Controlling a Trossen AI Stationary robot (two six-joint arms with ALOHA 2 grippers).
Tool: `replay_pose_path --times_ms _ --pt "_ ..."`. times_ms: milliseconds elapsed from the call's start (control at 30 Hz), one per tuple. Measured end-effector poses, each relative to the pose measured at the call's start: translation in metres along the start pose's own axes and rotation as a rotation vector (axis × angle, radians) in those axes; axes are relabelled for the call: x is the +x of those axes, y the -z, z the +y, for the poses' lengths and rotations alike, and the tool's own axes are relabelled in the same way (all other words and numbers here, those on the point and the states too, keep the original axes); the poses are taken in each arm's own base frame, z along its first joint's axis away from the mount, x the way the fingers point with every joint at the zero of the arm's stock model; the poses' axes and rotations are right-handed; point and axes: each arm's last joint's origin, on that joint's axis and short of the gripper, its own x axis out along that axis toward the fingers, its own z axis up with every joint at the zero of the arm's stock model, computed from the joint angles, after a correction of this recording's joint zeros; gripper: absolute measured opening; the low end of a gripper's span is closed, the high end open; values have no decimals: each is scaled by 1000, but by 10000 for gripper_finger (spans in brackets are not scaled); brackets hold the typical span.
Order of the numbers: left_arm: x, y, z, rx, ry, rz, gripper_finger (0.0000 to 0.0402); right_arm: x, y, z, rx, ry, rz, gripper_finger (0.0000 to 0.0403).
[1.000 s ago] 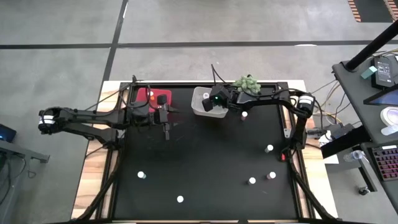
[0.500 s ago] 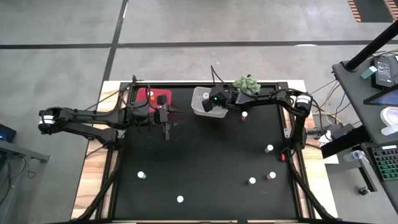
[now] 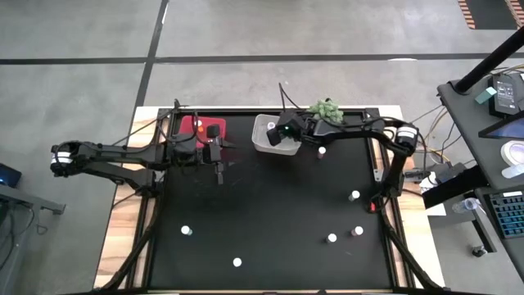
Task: Pick and place medicine bottles into bin by pill shape (circle, oval)
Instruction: Put the blue tablet bottle into the pink bin
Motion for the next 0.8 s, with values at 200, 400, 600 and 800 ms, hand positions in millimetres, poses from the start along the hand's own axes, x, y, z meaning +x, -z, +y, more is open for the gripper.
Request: replay_pose_path --times_ms 200,400,600,800 --pt "0 0 0 -24 1 0 164 -37 -7 13 -111 -63 -15 177" --pt "0 1 -1 -172 3 3 164 -80 4 39 -328 -177 -50 166" --pt "-1 1 -10 -370 48 30 164 -114 29 52 -459 -284 -91 155" --pt "-5 0 -31 -524 142 94 164 -139 36 45 -498 -359 -202 146"
